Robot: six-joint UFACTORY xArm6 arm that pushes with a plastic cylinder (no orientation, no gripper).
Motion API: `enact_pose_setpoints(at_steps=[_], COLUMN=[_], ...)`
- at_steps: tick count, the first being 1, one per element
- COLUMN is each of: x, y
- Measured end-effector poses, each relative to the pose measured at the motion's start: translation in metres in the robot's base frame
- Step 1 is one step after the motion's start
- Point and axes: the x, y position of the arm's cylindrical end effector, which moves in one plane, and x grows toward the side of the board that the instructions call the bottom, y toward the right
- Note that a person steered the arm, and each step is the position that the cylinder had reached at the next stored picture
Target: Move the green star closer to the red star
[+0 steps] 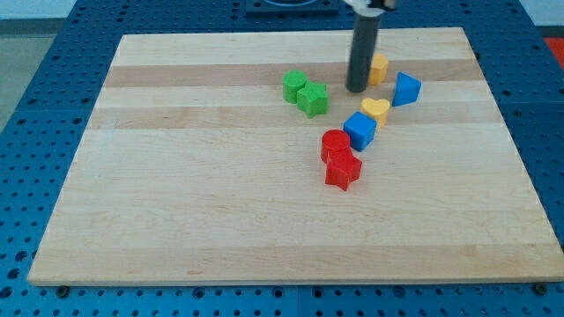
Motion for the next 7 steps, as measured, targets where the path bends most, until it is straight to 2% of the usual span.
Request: enact_pose_setpoints(at_steps=[2,7], x=[0.007,0.02], y=[-0.086,-0.088])
